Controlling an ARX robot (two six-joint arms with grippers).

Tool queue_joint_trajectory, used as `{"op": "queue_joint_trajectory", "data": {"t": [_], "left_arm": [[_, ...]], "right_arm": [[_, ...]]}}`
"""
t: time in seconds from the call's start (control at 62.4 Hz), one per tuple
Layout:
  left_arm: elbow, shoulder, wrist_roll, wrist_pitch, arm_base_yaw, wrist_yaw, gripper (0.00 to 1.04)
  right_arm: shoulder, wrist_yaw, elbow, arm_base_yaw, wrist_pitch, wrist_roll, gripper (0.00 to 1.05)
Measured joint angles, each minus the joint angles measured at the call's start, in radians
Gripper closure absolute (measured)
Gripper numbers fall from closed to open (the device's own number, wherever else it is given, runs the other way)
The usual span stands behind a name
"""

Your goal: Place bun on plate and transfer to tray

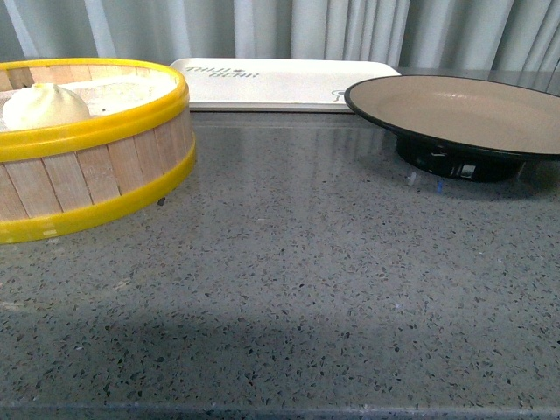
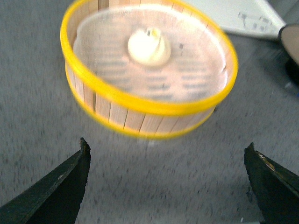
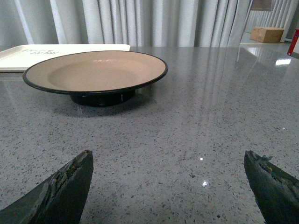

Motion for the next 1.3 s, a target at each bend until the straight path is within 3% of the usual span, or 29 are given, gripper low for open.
{"op": "queue_joint_trajectory", "data": {"t": [0.144, 0.352, 0.481, 0.785, 1.057, 1.298], "left_arm": [[0.134, 0.151, -0.005, 0.083, -0.076, -0.041, 0.07], [0.337, 0.431, 0.003, 0.142, -0.257, -0.150, 0.07], [0.410, 0.570, 0.032, 0.161, -0.309, -0.204, 0.07], [0.518, 0.755, 0.092, 0.162, -0.281, -0.307, 0.07], [0.575, 0.856, 0.117, 0.111, -0.174, -0.294, 0.07], [0.576, 0.904, 0.116, 0.108, -0.129, -0.286, 0.07]], "right_arm": [[0.000, 0.000, 0.000, 0.000, 0.000, 0.000, 0.08], [0.000, 0.000, 0.000, 0.000, 0.000, 0.000, 0.08], [0.000, 0.000, 0.000, 0.000, 0.000, 0.000, 0.08], [0.000, 0.000, 0.000, 0.000, 0.000, 0.000, 0.08], [0.000, 0.000, 0.000, 0.000, 0.000, 0.000, 0.08], [0.000, 0.000, 0.000, 0.000, 0.000, 0.000, 0.08]]}}
